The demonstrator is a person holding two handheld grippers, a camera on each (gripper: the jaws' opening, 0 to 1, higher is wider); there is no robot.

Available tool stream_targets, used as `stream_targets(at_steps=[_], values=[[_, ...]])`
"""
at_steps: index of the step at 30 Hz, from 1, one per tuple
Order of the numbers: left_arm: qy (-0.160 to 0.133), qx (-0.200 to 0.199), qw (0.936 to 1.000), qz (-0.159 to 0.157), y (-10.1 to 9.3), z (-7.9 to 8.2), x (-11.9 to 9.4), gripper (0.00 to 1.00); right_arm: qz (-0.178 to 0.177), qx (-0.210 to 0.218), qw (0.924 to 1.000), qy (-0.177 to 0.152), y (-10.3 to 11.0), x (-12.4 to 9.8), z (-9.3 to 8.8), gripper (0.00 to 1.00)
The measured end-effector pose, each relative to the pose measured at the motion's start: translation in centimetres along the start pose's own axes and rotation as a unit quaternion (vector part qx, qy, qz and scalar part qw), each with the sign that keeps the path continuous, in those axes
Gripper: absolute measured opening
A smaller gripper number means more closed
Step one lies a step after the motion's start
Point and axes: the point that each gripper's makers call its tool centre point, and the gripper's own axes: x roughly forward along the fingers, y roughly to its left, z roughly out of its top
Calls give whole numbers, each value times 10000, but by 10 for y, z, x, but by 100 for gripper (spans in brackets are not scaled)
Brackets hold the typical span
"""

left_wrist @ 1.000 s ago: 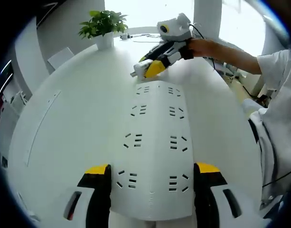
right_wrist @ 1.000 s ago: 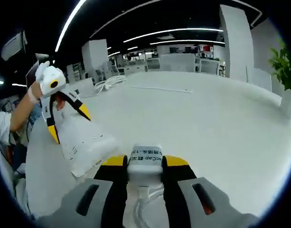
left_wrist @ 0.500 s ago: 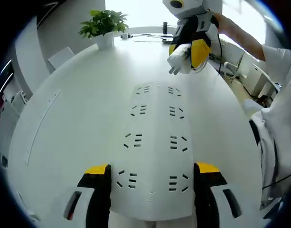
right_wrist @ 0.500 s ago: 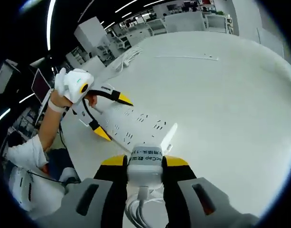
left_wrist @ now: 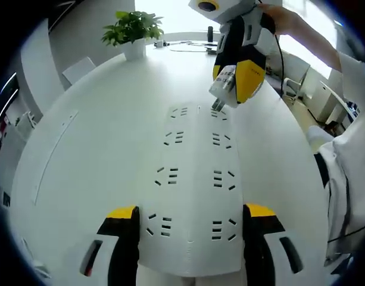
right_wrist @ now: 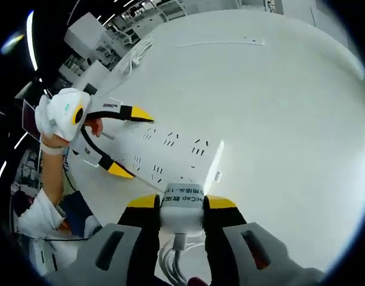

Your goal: Straighten the power strip on the desk, plug the charger into it

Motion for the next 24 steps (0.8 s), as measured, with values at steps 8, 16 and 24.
stream_targets(at_steps=[8, 16, 24], values=[[25, -150, 9998, 100, -3, 0, 0, 71, -338, 1, 9983, 483, 3, 5, -4, 27], [62, -285, 9994, 193, -3, 0, -1, 70, -532, 239, 9959, 685, -2, 5, 10, 27], [191, -537, 9978, 351, -6, -1, -1, 70, -986, 200, 9908, 904, 0, 9, 12, 27]])
